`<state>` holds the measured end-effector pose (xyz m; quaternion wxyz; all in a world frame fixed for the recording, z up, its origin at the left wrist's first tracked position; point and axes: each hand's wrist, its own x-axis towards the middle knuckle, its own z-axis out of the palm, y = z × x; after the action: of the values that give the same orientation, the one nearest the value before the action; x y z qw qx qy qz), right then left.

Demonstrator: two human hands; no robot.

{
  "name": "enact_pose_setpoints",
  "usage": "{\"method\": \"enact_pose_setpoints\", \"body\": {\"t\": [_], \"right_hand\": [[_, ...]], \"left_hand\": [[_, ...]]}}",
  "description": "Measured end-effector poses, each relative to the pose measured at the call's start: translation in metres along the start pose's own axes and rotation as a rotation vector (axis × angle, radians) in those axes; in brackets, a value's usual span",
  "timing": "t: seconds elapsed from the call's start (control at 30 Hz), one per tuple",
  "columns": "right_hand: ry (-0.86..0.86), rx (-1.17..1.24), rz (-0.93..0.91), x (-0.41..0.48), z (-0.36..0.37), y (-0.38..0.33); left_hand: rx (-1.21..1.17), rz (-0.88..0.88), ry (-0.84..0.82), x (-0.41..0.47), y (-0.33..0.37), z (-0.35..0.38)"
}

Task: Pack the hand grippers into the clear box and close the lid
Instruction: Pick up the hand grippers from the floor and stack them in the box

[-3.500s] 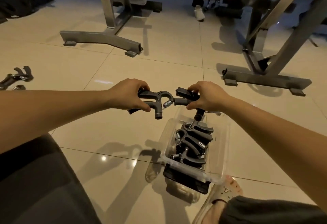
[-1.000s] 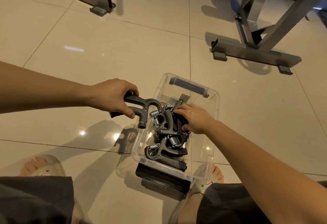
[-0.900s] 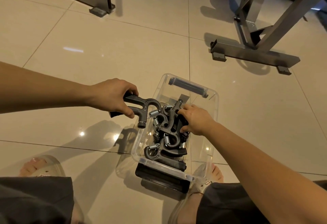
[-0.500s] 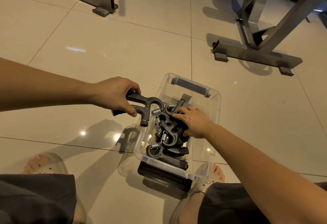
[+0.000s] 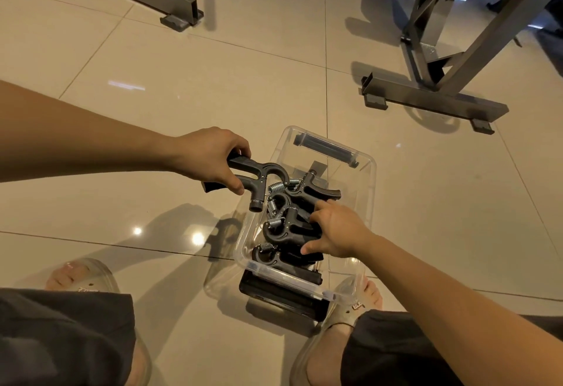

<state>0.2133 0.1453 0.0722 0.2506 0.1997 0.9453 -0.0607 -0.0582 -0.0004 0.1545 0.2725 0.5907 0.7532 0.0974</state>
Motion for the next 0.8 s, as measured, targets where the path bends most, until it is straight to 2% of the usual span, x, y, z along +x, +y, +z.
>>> {"method": "enact_pose_setpoints", "body": {"t": [0.33,0.8], "right_hand": [[0.008,0.177,0.092,-0.023,0.033,-0.029],[0.044,0.213,0.118,-0.026,0.038,-0.038]], "left_hand": [[0.025,0.045,-0.01,0.001,0.011,0.006],[0.035,0.047,-0.038,-0.003,0.019,0.016]]}}
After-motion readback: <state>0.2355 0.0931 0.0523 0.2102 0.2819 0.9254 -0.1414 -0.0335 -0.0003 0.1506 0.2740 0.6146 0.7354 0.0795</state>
